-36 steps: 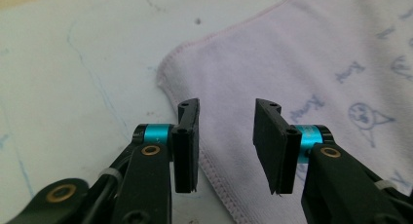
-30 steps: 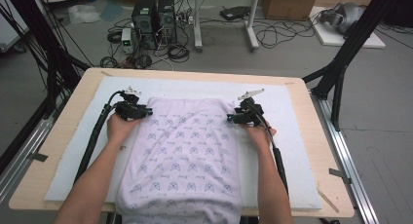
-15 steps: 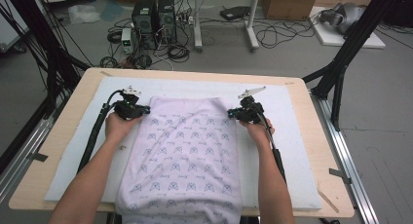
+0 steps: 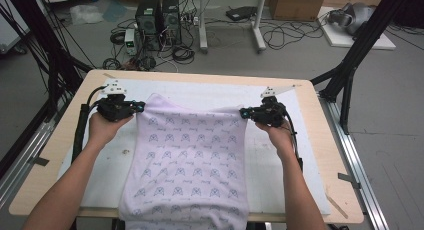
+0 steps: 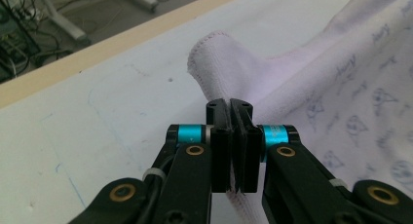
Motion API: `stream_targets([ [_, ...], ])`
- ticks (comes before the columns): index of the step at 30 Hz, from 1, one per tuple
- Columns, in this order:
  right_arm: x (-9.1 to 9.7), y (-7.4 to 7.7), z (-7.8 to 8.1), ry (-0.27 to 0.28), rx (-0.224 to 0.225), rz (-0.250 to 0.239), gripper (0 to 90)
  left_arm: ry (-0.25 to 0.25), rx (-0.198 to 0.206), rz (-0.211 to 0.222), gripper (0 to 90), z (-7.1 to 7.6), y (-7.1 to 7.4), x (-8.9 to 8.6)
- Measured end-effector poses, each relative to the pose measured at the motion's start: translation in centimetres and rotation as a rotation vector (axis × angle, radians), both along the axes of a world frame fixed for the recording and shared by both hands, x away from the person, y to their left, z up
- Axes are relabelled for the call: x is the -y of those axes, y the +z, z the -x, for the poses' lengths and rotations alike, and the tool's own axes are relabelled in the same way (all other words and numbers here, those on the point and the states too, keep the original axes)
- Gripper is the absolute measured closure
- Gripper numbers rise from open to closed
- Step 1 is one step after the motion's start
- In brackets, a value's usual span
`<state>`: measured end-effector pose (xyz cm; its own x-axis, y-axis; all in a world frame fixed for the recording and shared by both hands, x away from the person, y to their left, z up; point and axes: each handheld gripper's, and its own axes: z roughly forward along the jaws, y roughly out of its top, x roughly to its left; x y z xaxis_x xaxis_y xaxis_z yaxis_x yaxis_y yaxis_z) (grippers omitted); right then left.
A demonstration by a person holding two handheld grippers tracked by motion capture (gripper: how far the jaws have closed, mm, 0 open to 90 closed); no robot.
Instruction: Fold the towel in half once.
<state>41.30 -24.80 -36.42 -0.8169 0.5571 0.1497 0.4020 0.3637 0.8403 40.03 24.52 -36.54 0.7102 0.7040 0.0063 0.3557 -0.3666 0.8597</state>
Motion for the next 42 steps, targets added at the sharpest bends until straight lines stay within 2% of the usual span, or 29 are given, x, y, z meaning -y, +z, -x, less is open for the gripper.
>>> stream_targets([
  [4,0.6,-0.4,2.2,0.024,0.008,0.003,85.6,-0.038,0.006,0.009,86.6,2.6,-0.9,-0.3],
  [6,0.8,-0.9,3.4,0.035,-0.004,0.000,85.6,-0.066,-0.001,0.009,86.5,4.2,-1.6,-0.4],
  [9,0.7,-2.2,5.3,0.061,-0.002,0.002,85.6,-0.095,-0.020,0.016,86.4,6.4,-3.0,-0.8],
  [10,0.7,-2.6,6.0,0.073,-0.025,0.014,85.4,-0.098,-0.029,0.015,86.4,6.9,-3.3,-0.9],
  [11,0.7,-3.0,6.4,0.078,-0.017,0.015,85.4,-0.101,-0.038,0.014,86.3,7.5,-3.8,-1.1],
  [13,0.7,-3.7,7.6,0.087,-0.031,0.008,84.8,-0.110,-0.062,0.015,86.0,8.6,-4.8,-1.4],
  [15,0.6,-4.5,8.4,0.098,-0.048,0.031,80.5,-0.115,-0.088,0.005,83.0,9.4,-5.4,-1.5],
  [17,0.5,-5.1,8.9,0.124,-0.078,0.053,69.5,-0.121,-0.113,-0.003,73.8,9.8,-5.7,-1.7],
  [18,0.6,-5.3,9.1,0.127,-0.092,0.070,66.3,-0.126,-0.121,-0.006,67.0,9.9,-5.6,-1.7],
  [20,0.8,-5.4,9.3,0.109,-0.085,0.095,60.4,-0.122,-0.118,-0.022,58.7,9.9,-5.4,-1.7],
  [22,1.1,-5.0,9.4,0.072,-0.072,0.074,54.1,-0.115,-0.117,-0.015,51.9,9.6,-5.1,-1.6],
  [24,1.1,-4.6,9.1,0.047,-0.043,0.072,48.3,-0.111,-0.109,-0.008,49.8,9.0,-4.8,-1.3],
  [27,0.4,-4.6,8.3,0.043,-0.049,0.071,44.9,-0.097,-0.122,-0.014,48.8,7.8,-4.9,-0.5],
  [31,-0.7,-5.2,7.4,0.045,-0.050,0.120,44.6,-0.091,-0.143,-0.044,53.8,6.5,-5.7,0.5],
  [34,-1.2,-6.0,6.8,0.052,-0.092,0.112,49.1,-0.108,-0.167,-0.074,63.7,6.1,-6.4,1.0],
  [36,-1.5,-6.3,6.6,0.073,-0.106,0.132,62.5,-0.126,-0.167,-0.092,77.9,6.1,-6.6,1.1],
  [37,-1.7,-6.4,6.7,0.095,-0.113,0.150,75.8,-0.131,-0.158,-0.092,85.5,6.2,-6.5,1.1],
  [38,-1.9,-6.4,6.8,0.126,-0.110,0.166,82.9,-0.126,-0.148,-0.086,86.4,6.3,-6.4,1.1],
  [39,-2.1,-6.3,6.9,0.130,-0.096,0.188,85.9,-0.128,-0.135,-0.079,86.8,6.4,-6.1,1.0],
  [42,-2.1,-5.8,7.2,0.127,-0.070,0.188,86.6,-0.124,-0.106,-0.064,87.3,7.0,-5.3,0.6],
])
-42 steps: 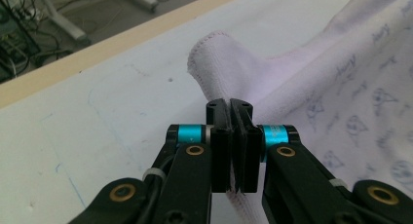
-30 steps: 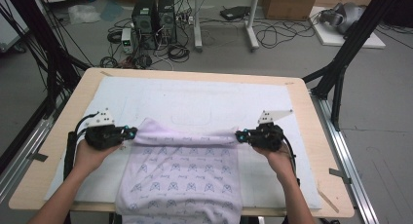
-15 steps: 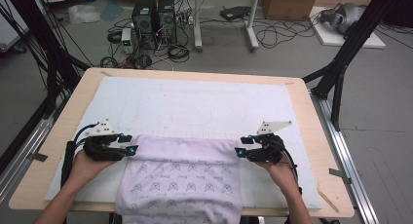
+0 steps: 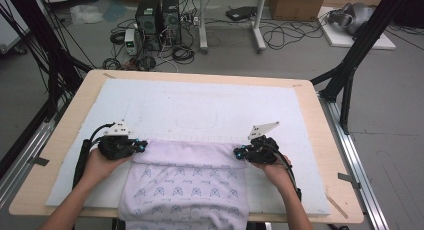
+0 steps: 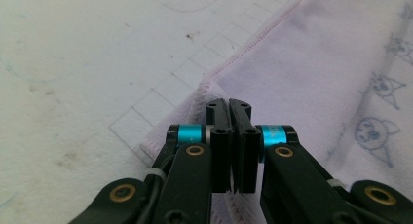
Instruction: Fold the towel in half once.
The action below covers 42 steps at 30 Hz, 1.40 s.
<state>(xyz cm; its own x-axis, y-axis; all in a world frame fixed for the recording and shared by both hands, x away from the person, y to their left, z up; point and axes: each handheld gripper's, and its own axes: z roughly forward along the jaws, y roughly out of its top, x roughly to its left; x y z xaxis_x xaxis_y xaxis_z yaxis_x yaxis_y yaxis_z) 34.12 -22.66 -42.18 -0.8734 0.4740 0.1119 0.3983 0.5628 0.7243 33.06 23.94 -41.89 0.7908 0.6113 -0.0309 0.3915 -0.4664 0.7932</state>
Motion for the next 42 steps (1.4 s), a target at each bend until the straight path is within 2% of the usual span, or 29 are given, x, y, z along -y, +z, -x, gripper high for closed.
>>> stream_targets([
  [4,0.7,1.4,0.6,-0.023,0.042,-0.052,86.6,0.002,0.047,0.053,87.2,1.0,1.7,-0.7],
  [6,1.0,2.2,1.1,-0.024,0.067,-0.069,86.6,-0.003,0.078,0.064,87.1,1.6,2.6,-1.0],
  [9,1.5,3.5,2.4,-0.001,0.098,-0.109,86.6,-0.012,0.113,0.078,87.1,3.1,3.6,-1.4],
  [12,1.9,4.1,4.2,0.034,0.129,-0.144,86.3,-0.031,0.130,0.084,87.0,5.3,3.6,-2.0],
  [14,2.2,4.0,5.7,0.054,0.132,-0.154,85.9,-0.049,0.126,0.087,86.8,7.1,3.1,-2.5],
  [16,2.5,3.6,7.3,0.080,0.117,-0.176,83.6,-0.067,0.099,0.084,85.0,8.9,2.2,-2.8],
  [19,2.9,2.5,9.0,0.121,0.041,-0.218,77.0,-0.092,0.046,0.048,68.0,10.9,0.8,-3.1],
  [21,3.1,2.4,9.6,0.131,0.035,-0.208,73.5,-0.085,0.037,0.032,61.6,11.2,0.3,-3.3],
  [23,3.2,2.6,9.4,0.115,0.041,-0.204,71.5,-0.069,0.037,0.039,57.5,10.6,0.3,-3.4],
  [25,3.1,2.8,8.5,0.090,0.047,-0.189,68.7,-0.065,0.045,0.046,56.4,9.8,0.5,-3.2],
  [30,2.5,2.5,5.1,0.027,0.060,-0.180,61.1,-0.053,0.070,0.082,54.7,7.2,1.4,-2.5],
  [32,2.1,2.1,3.8,-0.002,0.057,-0.153,58.6,-0.024,0.085,0.094,54.7,6.0,1.7,-2.5],
  [33,2.0,1.9,3.2,-0.004,0.038,-0.151,59.2,-0.003,0.088,0.097,54.3,5.3,1.7,-2.6],
  [35,1.7,1.5,2.2,-0.006,0.037,-0.136,59.0,0.070,0.093,0.082,52.7,3.9,1.4,-2.6],
  [36,1.6,1.4,1.9,-0.013,0.041,-0.131,58.5,0.112,0.077,0.070,49.5,3.1,1.1,-2.5],
  [37,1.7,1.2,1.6,-0.018,0.036,-0.136,57.9,0.124,0.053,0.075,45.8,2.4,0.7,-2.5],
  [40,1.8,0.6,0.8,-0.055,0.036,-0.118,53.1,0.124,0.013,0.050,44.4,0.8,-0.5,-1.8],
  [42,1.8,0.1,0.3,-0.077,0.018,-0.102,45.6,0.116,-0.020,0.020,43.7,0.1,-1.3,-1.4],
])
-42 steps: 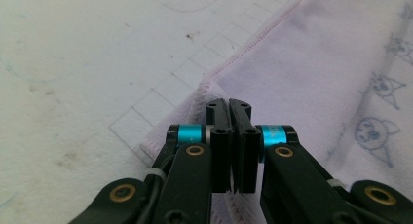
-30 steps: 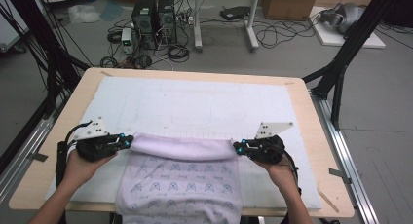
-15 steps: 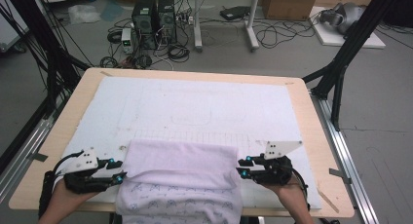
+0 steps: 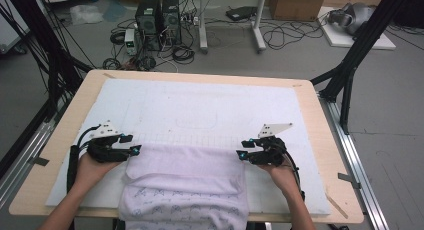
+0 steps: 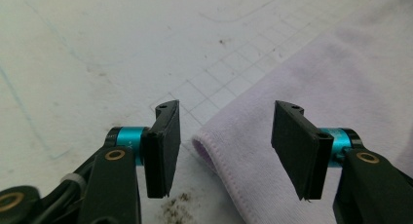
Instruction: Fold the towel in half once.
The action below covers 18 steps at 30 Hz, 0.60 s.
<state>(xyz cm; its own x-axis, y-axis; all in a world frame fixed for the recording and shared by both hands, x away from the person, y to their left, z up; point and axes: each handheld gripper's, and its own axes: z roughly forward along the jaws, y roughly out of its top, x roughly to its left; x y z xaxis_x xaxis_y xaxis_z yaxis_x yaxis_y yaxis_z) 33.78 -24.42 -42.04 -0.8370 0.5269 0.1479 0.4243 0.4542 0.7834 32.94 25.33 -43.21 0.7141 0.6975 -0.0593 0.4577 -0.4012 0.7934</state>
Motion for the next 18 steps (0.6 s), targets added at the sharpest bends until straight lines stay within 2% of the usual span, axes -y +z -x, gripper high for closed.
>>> stream_targets([
  [1,0.0,-0.2,-0.2,-0.019,-0.010,0.007,42.2,0.003,-0.026,-0.011,42.5,-0.3,-0.4,0.2],
  [3,0.0,-0.7,-0.5,-0.030,-0.036,0.014,41.9,-0.005,-0.068,-0.039,41.4,-0.6,-1.1,0.4],
  [5,-0.1,-1.3,-0.9,-0.037,-0.043,0.033,41.3,-0.004,-0.060,-0.053,42.6,-0.5,-1.2,0.6],
  [7,-0.4,-1.8,-1.2,-0.038,-0.060,0.064,42.1,-0.019,-0.054,-0.055,49.3,-0.4,-1.2,0.7],
  [9,-0.9,-2.2,-1.2,-0.017,-0.076,0.104,47.5,-0.042,-0.046,-0.057,59.0,-0.2,-1.1,0.8],
  [10,-1.2,-2.2,-1.0,-0.017,-0.041,0.129,52.7,-0.047,-0.032,-0.059,65.2,0.0,-1.1,1.0],
  [11,-1.3,-2.1,-0.8,0.001,-0.027,0.141,58.8,-0.046,-0.018,-0.056,68.1,0.2,-1.1,1.1],
  [12,-1.5,-2.2,-0.7,0.004,-0.023,0.145,61.6,-0.052,-0.016,-0.054,72.8,0.4,-1.2,1.2],
  [13,-1.6,-2.2,-0.6,0.013,-0.022,0.140,69.1,-0.054,-0.010,-0.060,75.8,0.4,-1.1,1.3],
  [14,-1.6,-2.2,-0.6,0.037,-0.037,0.130,75.3,-0.058,-0.010,-0.065,78.1,0.4,-1.1,1.3],
  [15,-1.6,-2.2,-0.6,0.048,-0.034,0.130,80.0,-0.056,-0.009,-0.066,79.7,0.5,-1.0,1.4],
  [16,-1.7,-2.1,-0.5,0.062,-0.036,0.134,82.5,-0.053,-0.005,-0.068,80.6,0.5,-1.0,1.4],
  [18,-1.8,-1.9,-0.5,0.071,-0.014,0.151,83.9,-0.043,0.002,-0.068,81.5,0.4,-0.8,1.4],
])
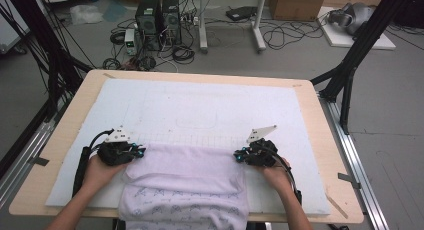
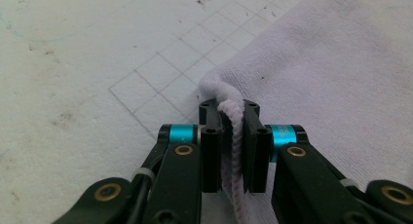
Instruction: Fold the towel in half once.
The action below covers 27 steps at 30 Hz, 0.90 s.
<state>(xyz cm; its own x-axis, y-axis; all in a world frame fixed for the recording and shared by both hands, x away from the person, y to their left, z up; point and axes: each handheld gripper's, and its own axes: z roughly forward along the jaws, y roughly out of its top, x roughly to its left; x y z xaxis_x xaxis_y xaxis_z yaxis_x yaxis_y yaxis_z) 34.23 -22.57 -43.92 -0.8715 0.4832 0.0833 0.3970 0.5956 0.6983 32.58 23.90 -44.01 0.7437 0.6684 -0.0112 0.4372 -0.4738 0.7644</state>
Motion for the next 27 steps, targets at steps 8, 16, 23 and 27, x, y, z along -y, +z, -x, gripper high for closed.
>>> stream_targets([
  [8,2.3,1.3,-2.8,-0.096,0.033,0.006,85.5,0.048,0.061,0.037,83.2,-3.0,1.3,1.2],
  [16,3.3,3.9,-8.6,-0.210,0.038,0.041,85.8,0.118,0.080,0.019,84.0,-9.4,3.9,2.8],
  [23,2.5,9.9,-13.0,-0.270,0.154,0.108,86.0,0.166,0.162,0.037,84.2,-13.4,10.0,3.1],
  [27,2.6,11.2,-13.9,-0.286,0.174,0.034,80.3,0.209,0.148,0.032,77.5,-14.4,10.1,2.7],
])
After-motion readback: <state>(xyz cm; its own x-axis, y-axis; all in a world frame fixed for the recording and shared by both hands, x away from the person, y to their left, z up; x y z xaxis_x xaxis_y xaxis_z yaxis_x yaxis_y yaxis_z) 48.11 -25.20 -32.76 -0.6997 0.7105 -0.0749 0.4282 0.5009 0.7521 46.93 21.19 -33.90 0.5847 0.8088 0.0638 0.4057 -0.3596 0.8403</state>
